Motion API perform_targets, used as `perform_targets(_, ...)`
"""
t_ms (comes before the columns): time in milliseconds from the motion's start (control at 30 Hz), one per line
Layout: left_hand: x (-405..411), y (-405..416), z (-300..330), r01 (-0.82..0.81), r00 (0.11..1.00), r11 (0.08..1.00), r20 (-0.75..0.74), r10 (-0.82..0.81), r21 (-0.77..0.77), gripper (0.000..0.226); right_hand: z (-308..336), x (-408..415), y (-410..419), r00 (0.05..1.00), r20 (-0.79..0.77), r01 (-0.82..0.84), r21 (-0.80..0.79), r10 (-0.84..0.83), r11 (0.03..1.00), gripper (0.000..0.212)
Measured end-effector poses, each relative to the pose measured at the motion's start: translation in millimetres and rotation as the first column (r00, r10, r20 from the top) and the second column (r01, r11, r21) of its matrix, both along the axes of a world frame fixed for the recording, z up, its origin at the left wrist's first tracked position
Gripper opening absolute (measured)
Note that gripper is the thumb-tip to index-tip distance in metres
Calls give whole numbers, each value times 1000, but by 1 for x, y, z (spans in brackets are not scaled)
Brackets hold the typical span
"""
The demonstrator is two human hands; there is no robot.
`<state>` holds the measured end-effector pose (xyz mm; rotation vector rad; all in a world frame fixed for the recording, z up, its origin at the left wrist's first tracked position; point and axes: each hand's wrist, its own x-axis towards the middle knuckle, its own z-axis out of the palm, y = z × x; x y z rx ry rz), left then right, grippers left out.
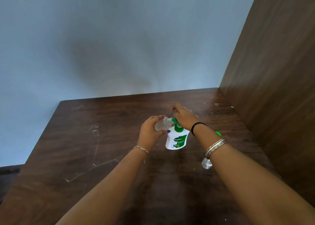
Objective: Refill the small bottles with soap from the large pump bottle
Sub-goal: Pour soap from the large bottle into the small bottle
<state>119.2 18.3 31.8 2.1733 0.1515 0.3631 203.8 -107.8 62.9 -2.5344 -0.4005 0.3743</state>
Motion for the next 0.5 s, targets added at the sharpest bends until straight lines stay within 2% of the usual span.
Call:
perform_targets(233,-1,1,-5,-10,1000,1000,-11,10,-1,49,-6,-6,2,998,-23,66,28,-66,997,26)
perform_targets(500,1,0,-2,-9,1000,1000,-6,9,2,50,1,-1,2,1000,-12,6,-20,-6,1000,29)
